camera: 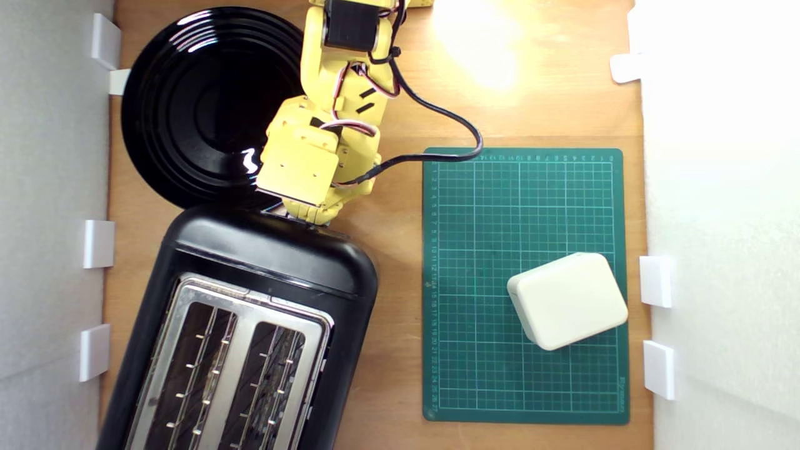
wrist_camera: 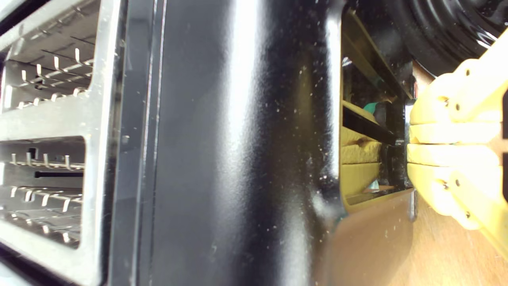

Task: Start toaster

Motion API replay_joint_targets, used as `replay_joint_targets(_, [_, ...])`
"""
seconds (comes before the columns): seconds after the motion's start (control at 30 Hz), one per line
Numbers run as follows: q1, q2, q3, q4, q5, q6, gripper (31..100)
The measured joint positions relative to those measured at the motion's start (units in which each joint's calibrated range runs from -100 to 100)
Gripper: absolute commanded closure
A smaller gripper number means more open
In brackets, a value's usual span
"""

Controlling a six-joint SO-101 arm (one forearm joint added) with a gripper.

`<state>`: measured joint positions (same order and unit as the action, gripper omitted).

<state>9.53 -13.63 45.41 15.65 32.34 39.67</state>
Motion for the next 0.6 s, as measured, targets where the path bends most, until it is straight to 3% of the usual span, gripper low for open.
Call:
replay_joint_targets(0.17, [0.63, 1.50, -0.19, -1.64, 0.00, 0.00, 98.8])
replay_joint_targets(0.6, [0.99, 3.00, -0.37, -1.83, 0.00, -0.11, 98.8])
